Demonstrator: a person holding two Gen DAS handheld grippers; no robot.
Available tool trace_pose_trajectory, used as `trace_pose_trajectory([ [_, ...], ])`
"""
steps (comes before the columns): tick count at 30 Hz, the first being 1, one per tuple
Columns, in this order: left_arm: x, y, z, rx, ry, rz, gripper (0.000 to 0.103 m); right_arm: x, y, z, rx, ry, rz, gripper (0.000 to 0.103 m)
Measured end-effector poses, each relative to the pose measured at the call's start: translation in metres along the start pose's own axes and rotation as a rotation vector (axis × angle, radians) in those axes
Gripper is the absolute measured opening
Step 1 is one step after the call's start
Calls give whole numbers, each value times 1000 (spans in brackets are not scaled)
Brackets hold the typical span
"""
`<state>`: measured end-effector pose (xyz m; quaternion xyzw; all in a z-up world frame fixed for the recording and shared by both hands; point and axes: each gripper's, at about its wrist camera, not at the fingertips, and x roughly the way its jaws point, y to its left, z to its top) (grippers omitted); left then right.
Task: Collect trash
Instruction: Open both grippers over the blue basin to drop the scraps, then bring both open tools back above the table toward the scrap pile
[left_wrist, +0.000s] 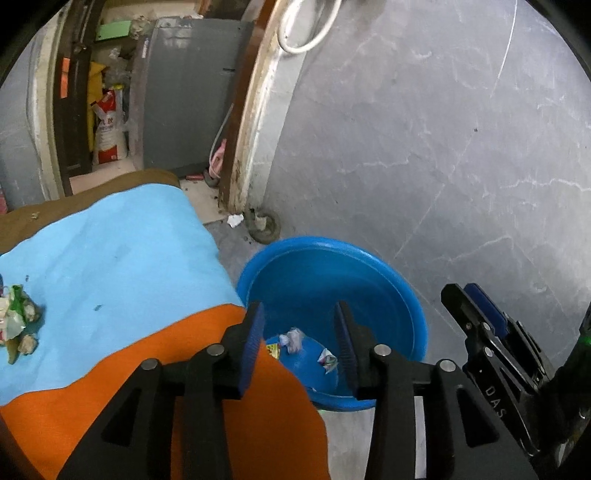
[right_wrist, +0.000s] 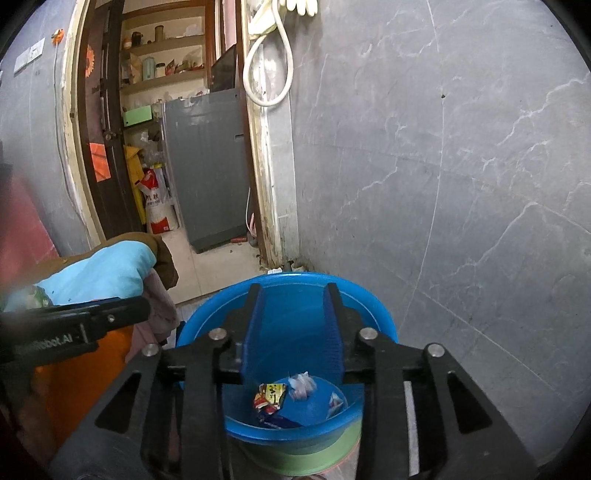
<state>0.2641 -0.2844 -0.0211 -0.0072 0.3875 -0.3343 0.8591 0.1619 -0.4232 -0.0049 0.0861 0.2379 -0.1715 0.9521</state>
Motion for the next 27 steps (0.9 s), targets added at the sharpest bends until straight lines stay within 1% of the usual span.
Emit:
trace_pose_trajectory([
  [4, -17, 9, 2, -26, -43, 13, 42, -5, 4, 1, -2, -25, 2, 87],
  [6, -28, 16, 3, -37, -77, 36, 52, -6, 5, 2, -1, -33, 5, 87],
  [7, -33, 17, 2, -40, -91, 44, 55, -8, 6, 2, 0, -40, 8, 87],
  [9, -48, 25, 2, -52, -135, 67, 67, -10, 8, 3, 3, -51, 12, 87],
  [10, -56, 29, 1, -59, -157, 81, 71, -11, 10, 4, 5, -59, 16, 87],
  [12, -71, 36, -2, -75, -200, 113, 89, -14, 10, 5, 8, -73, 22, 88],
  [13, -76, 39, -4, -82, -218, 126, 92, -16, 12, 5, 10, -84, 30, 88],
  [14, -86, 44, -7, -96, -252, 143, 96, -18, 13, 5, 12, -93, 37, 88],
  [15, -93, 49, -8, -106, -275, 157, 97, -20, 14, 6, 13, -103, 45, 88],
  [17, -106, 55, -11, -115, -309, 185, 97, -24, 17, 7, 12, -127, 62, 96],
  [20, -126, 64, -12, -116, -362, 232, 98, -31, 23, 8, 4, -162, 81, 103],
  [27, -167, 74, -25, -105, -477, 331, 98, -43, 44, 8, -29, -231, 132, 103],
])
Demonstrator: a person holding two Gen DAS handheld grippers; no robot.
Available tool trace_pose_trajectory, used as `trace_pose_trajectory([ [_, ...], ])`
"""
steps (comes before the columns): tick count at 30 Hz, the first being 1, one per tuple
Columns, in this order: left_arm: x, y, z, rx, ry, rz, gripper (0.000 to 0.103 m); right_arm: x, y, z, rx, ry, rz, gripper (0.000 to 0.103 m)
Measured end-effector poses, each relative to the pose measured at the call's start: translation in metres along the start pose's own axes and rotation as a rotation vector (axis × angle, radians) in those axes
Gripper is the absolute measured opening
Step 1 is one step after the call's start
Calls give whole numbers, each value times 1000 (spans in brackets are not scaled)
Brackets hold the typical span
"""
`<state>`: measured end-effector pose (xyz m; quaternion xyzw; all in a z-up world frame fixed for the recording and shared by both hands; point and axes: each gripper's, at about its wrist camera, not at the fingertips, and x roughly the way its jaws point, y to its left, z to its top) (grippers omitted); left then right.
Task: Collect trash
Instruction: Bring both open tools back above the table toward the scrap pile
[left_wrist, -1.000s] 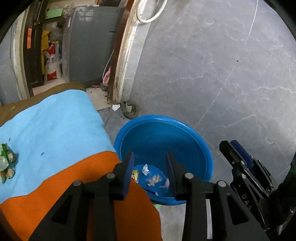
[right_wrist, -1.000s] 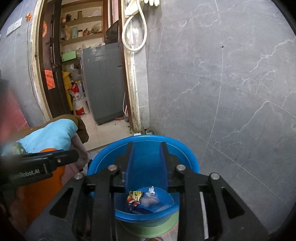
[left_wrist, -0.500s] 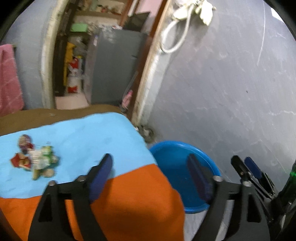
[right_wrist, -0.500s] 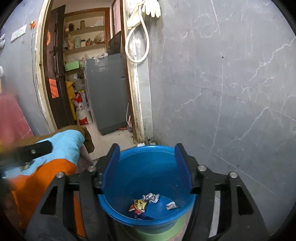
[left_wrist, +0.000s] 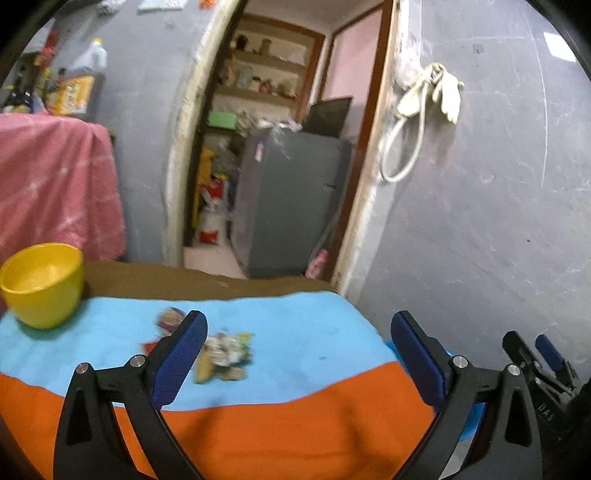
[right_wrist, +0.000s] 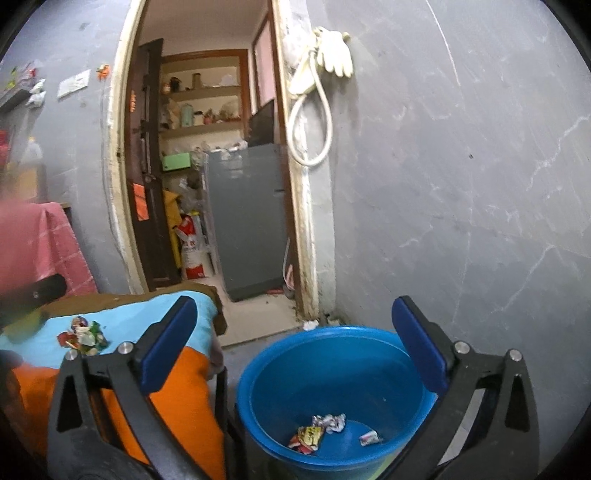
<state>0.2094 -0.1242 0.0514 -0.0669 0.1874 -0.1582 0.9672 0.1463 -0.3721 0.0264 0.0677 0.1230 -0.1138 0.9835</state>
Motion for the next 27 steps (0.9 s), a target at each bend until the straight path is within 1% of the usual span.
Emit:
trace_pose_trajectory([
  [6, -32, 27, -6, 15, -88, 89, 98, -12, 24, 1, -28, -70, 75, 103],
  [10, -42, 40, -10, 34, -139, 128, 98, -23, 45, 1, -52, -136, 142, 103],
  [14, -59, 53, -20, 34, -173, 150, 98, -29, 58, 0, -30, -171, 219, 103],
  [18, -70, 68, -26, 33, -199, 172, 98, -32, 66, -1, -26, -191, 250, 103],
  [22, -80, 84, -28, 11, -229, 177, 98, -35, 82, -3, -63, -208, 284, 103],
  [27, -94, 93, -35, 5, -278, 216, 98, -43, 100, -8, -119, -242, 321, 103],
])
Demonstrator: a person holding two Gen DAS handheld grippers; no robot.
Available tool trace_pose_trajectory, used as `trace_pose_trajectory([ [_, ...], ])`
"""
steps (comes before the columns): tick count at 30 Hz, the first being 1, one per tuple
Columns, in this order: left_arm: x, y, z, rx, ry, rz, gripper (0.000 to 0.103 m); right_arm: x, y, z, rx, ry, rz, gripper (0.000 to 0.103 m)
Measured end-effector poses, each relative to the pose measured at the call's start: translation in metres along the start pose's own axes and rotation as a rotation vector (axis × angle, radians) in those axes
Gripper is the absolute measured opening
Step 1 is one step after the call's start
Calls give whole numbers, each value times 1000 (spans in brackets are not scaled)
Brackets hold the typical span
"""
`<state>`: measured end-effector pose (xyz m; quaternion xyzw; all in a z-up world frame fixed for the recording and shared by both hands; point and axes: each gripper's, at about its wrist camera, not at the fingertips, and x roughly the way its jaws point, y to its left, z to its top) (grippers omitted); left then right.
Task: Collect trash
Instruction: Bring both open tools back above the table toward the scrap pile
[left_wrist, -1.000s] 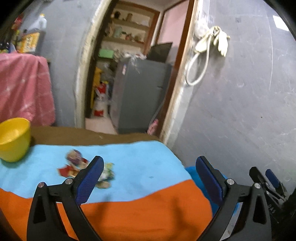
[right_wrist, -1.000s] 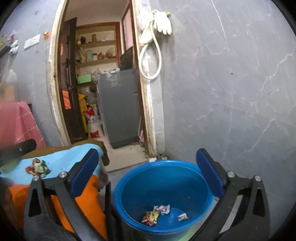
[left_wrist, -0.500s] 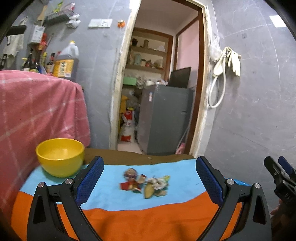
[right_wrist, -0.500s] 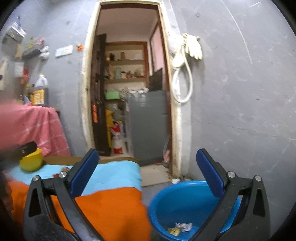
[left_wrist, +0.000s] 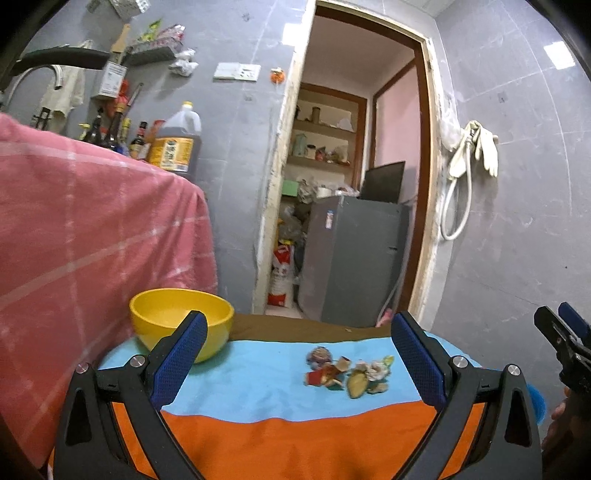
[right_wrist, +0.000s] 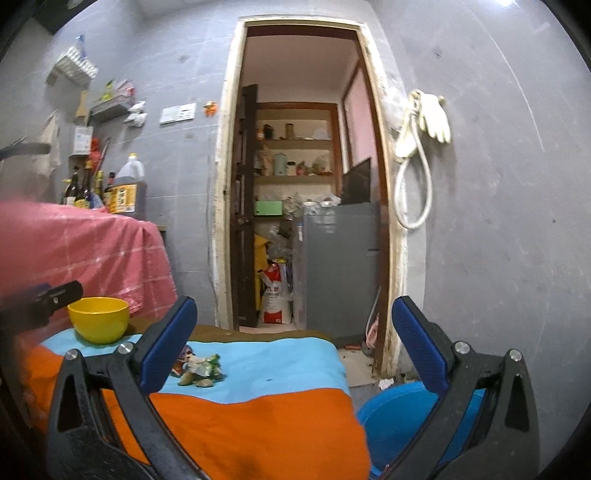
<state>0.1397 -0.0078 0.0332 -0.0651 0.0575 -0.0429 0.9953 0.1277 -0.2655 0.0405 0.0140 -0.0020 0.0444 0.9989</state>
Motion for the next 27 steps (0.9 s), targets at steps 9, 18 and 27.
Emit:
trace_pose_trajectory([
  [9, -4, -7, -11, 34, -6, 48, 102, 16, 19, -10, -13, 63, 41, 103],
  [18, 27, 4, -7, 8, 125, 75, 102, 37, 24, -3, 12, 115, 46, 103],
  [27, 62, 19, 5, 95, 177, 58, 102, 70, 46, 2, -33, 141, 104, 103],
])
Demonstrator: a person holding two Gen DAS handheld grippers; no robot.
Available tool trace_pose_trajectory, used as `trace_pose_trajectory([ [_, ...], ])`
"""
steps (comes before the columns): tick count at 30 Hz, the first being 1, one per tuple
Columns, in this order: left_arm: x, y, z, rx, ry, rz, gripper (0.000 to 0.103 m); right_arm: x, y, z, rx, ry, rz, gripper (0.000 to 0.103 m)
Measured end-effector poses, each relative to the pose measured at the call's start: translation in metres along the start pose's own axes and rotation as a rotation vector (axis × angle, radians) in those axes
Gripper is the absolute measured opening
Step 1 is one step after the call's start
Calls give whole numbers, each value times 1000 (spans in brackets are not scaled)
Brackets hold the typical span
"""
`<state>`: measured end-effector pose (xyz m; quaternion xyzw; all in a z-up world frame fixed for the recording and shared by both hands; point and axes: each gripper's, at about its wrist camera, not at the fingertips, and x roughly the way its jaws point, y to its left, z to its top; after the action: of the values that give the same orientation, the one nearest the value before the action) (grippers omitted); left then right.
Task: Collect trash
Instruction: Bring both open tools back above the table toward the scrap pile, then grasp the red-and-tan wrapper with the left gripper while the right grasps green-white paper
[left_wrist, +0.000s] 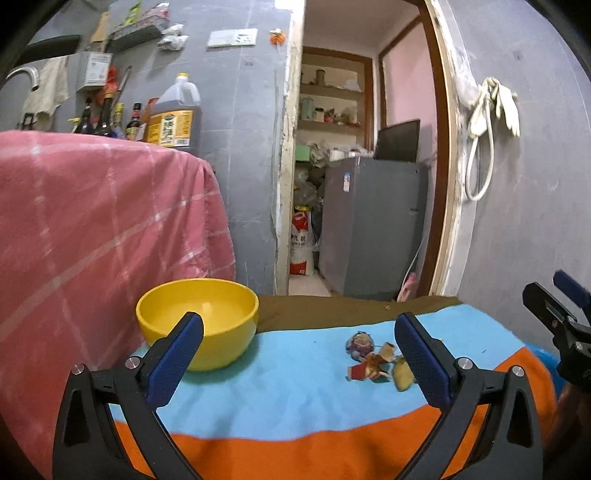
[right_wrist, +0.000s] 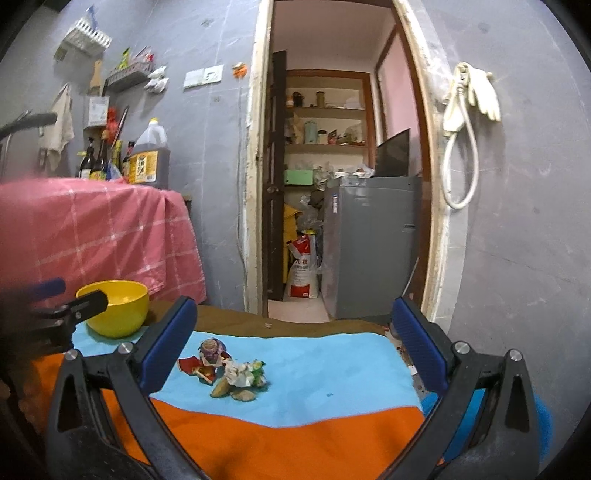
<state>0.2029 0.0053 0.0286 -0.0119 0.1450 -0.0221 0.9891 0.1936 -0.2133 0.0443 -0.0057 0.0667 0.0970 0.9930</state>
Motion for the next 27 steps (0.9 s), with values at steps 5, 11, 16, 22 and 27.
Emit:
trace_pose_trajectory([
  [5, 28, 7, -2, 23, 96, -54, 102, 40, 6, -5, -1, 154, 3, 103],
  [11, 58, 2, -9, 56, 229, -131, 101, 77, 0, -23, 39, 349, 38, 87],
  [16, 80, -7, -19, 79, 339, -194, 83, 85, 3, -33, 15, 407, 71, 75],
  [22, 103, -15, -22, 53, 439, -270, 55, 103, 7, -40, 20, 500, 155, 54],
  [27, 118, -13, -22, -8, 495, -314, 36, 121, 5, -42, 81, 567, 224, 39],
])
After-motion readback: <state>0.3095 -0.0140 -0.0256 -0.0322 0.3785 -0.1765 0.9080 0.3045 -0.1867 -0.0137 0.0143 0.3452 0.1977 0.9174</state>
